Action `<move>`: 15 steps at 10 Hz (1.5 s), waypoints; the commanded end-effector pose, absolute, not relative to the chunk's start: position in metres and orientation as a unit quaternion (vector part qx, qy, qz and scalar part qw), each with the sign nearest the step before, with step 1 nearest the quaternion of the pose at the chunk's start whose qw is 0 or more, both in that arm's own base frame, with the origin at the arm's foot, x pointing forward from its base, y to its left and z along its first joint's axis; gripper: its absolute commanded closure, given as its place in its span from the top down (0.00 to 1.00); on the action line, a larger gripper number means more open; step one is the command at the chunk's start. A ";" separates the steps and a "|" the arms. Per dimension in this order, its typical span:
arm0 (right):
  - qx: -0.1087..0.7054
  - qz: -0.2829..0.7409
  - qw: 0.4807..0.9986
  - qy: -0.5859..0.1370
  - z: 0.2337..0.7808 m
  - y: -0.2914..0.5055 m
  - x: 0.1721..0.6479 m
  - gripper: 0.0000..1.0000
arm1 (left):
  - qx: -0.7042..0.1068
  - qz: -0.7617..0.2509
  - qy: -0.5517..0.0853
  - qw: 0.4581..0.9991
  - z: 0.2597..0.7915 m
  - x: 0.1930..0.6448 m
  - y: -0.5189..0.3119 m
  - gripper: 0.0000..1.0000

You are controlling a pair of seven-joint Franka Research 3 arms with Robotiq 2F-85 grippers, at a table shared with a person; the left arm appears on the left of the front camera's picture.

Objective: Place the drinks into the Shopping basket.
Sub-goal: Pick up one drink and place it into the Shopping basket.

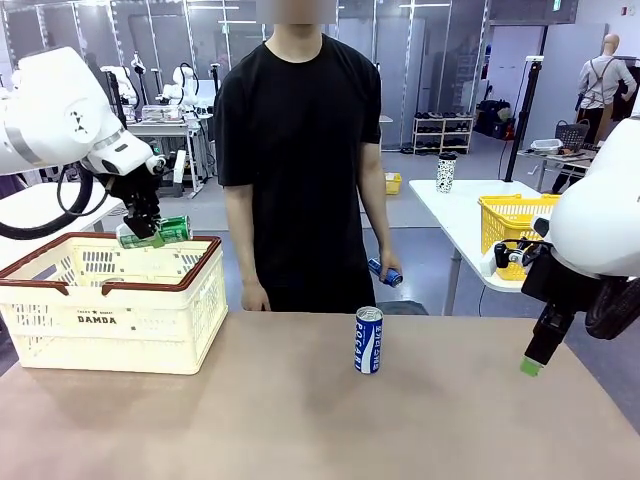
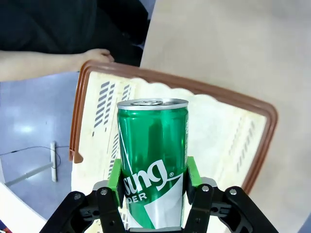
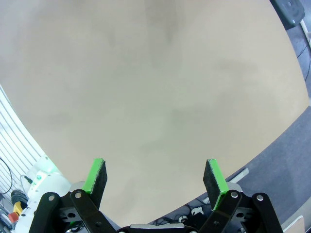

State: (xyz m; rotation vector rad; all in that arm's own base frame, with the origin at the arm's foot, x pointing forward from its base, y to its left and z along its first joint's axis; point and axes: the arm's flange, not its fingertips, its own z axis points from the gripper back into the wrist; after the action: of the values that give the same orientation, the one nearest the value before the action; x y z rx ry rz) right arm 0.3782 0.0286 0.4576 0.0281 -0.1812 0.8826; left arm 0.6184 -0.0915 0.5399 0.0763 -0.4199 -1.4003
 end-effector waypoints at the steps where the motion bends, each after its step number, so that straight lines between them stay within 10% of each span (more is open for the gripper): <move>1: 0.014 0.426 0.900 -0.088 0.458 0.027 0.377 1.00 | 0.058 -0.633 -0.207 0.744 0.535 0.633 -0.088 0.58; 15: 0.014 0.426 0.900 -0.088 0.458 0.027 0.377 1.00 | 0.005 -0.719 -0.163 0.676 0.467 0.714 -0.070 0.58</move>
State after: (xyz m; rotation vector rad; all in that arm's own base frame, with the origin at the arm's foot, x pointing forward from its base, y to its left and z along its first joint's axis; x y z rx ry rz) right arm 0.3781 0.0285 0.4579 0.0280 -0.1819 0.8825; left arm 0.6970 -0.0685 0.4599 0.0322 -0.3479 -1.5944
